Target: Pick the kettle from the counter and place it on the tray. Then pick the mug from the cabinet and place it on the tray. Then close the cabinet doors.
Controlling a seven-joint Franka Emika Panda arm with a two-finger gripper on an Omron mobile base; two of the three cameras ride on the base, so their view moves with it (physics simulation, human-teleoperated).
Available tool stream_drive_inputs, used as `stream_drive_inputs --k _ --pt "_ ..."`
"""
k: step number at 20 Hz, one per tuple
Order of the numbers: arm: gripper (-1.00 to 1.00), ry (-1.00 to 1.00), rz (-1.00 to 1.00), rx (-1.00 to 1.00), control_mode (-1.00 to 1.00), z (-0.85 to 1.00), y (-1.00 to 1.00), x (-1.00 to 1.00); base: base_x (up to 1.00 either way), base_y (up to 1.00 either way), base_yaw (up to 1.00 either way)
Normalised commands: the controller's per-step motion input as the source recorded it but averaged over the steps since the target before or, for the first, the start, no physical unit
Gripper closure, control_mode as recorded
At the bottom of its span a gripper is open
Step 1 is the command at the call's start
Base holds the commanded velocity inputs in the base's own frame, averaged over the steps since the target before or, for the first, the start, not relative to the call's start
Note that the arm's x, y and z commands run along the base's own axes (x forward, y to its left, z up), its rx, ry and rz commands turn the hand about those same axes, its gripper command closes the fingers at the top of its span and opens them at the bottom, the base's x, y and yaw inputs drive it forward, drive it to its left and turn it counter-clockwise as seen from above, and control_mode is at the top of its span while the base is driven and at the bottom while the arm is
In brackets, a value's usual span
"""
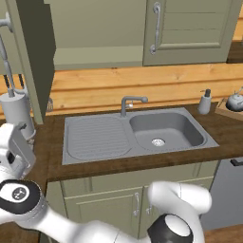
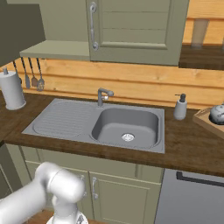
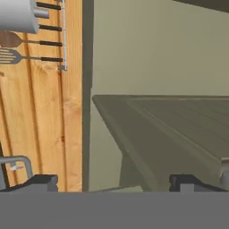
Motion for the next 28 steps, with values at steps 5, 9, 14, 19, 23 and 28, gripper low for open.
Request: stream_drive_inputs --k 5,9,14,19,23,28 --pt "-1.00 0.20 0.00 0.00 -1.00 0.34 0.05 0.59 0.00 0.00 0.00" --pt "-1.00 0.23 -0.01 0.00 -1.00 0.33 0.00 0.72 0.00 0.00 0.00" --pt "-1.00 0.12 -0.01 0.00 -1.00 0.31 -0.47 0.26 0.00 0.00 0.00" --pt "-1.00 0.03 0.00 0.00 -1.00 0.30 -0.89 0.02 0.00 0.00 0.00" --pt "-1.00 0.07 0.00 0.01 -1.00 0.25 -1.00 0.10 0.00 0.00 0.00" --pt "-1.00 0.08 0.00 0.04 -1.00 0.18 -1.00 0.24 0.00 0.00 0.00"
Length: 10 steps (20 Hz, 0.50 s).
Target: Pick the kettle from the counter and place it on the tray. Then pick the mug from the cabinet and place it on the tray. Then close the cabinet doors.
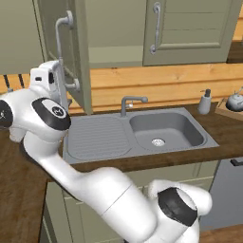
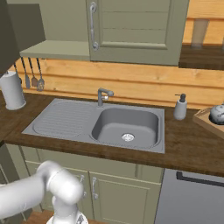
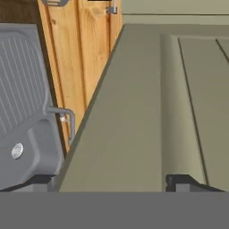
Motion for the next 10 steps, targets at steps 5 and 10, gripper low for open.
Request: stream_drive_inputs --k 5,10 --pt "-1.00 0.07 0.00 0.07 -1.00 0.15 -0.99 0.44 0.00 0.00 0.00" --pt "-1.00 0.07 0.00 0.07 -1.00 0.17 -0.88 0.55 0.00 0.00 0.00"
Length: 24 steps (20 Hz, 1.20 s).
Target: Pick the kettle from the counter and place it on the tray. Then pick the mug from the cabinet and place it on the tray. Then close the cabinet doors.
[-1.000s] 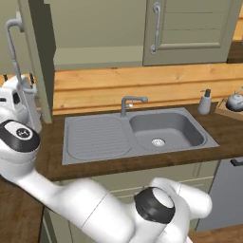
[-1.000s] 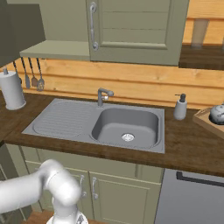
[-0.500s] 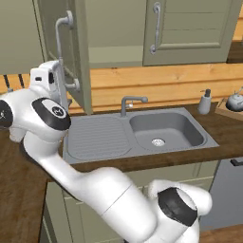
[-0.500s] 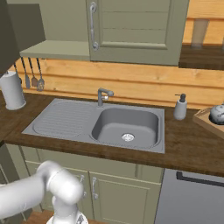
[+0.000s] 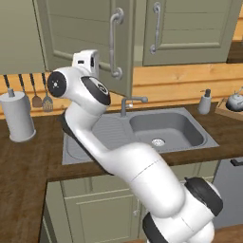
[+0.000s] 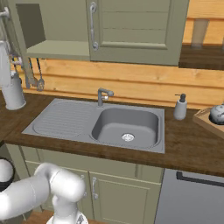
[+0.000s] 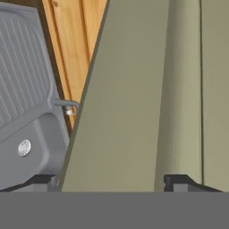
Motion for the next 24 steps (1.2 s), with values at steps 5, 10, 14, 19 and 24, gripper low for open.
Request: stream_drive_inputs --k 5,10,14,19,24 --pt "-1.00 0.05 0.01 0.07 -1.00 0.21 -0.73 0.63 0.00 0.00 0.00" --pt "-1.00 0.01 0.08 0.08 -1.00 0.15 -0.68 0.65 0.00 0.00 0.00" --pt "-1.00 0.00 0.13 0.08 -1.00 0.03 -0.66 0.61 0.00 0.00 0.00" --pt "-1.00 0.00 0.10 0.08 -1.00 0.00 -0.62 0.62 0.00 0.00 0.00" --pt "-1.00 0.00 0.06 0.06 -1.00 0.02 -0.52 0.66 0.00 0.00 0.00"
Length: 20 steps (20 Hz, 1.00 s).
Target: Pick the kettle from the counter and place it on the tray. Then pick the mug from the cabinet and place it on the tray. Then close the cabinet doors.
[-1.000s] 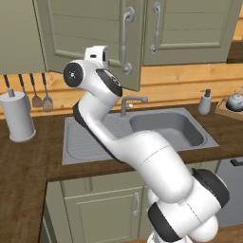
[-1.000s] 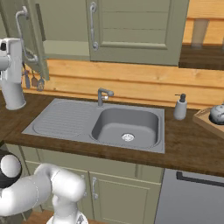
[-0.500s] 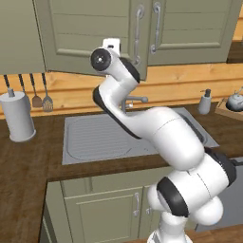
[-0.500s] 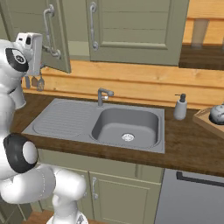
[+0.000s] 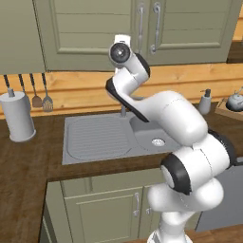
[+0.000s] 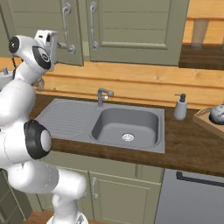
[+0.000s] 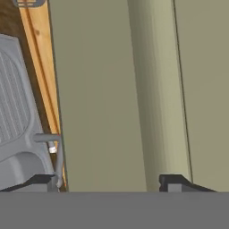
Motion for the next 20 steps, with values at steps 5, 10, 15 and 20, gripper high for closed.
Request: stream_drive_inputs --k 5,10,15,20 --pt "-1.00 0.00 0.06 0.06 -1.00 0.02 -0.50 0.61 0.00 0.00 0.00" --pt "-1.00 0.00 0.07 0.05 -1.00 0.01 -0.45 0.60 0.00 0.00 0.00" --pt "-1.00 0.00 0.02 0.03 -1.00 0.00 -0.27 0.66 0.00 0.00 0.00" --pt "-1.00 0.02 0.00 0.00 -1.00 -0.11 -0.10 0.64 0.00 0.00 0.00"
